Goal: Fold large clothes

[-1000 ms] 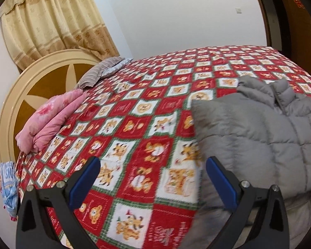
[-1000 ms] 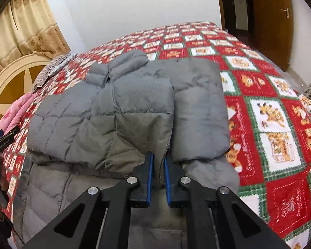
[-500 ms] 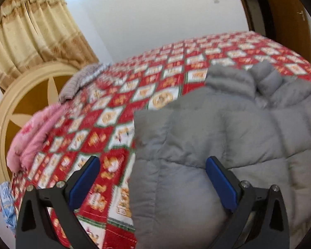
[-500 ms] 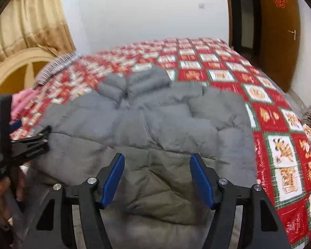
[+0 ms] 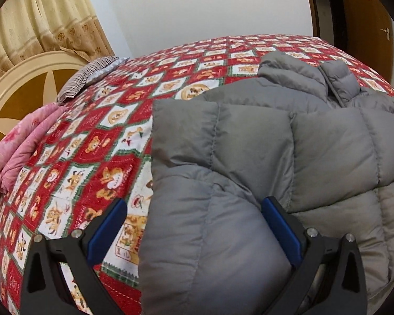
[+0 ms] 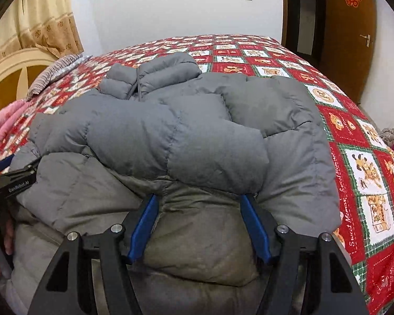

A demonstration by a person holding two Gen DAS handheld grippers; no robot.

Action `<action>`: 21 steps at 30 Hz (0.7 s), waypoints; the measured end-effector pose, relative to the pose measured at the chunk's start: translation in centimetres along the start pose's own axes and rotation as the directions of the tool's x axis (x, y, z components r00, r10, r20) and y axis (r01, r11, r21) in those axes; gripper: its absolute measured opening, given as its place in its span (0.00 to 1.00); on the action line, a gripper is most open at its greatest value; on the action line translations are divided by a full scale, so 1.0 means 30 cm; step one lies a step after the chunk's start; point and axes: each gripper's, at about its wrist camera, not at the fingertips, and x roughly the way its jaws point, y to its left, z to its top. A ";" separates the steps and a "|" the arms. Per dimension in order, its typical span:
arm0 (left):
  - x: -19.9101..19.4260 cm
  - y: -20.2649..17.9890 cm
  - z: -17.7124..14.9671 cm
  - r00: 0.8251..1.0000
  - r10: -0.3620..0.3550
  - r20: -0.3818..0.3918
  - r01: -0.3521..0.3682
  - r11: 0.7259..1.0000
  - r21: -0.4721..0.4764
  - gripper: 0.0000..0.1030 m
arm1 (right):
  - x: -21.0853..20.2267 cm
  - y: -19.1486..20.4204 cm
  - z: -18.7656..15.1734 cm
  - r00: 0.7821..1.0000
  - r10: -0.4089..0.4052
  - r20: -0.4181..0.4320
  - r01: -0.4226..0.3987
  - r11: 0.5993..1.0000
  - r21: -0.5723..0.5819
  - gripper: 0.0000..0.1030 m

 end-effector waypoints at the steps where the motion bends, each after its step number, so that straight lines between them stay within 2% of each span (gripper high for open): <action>1: 0.002 -0.003 -0.001 1.000 -0.001 -0.003 0.001 1.000 0.001 1.00 | 0.004 0.003 0.001 1.000 -0.006 -0.002 0.006 1.000 -0.005 0.64; 21: 0.009 0.013 -0.012 0.999 -0.033 -0.005 0.033 0.999 -0.033 1.00 | 0.005 0.017 -0.019 1.000 -0.028 0.014 0.028 1.000 -0.008 0.64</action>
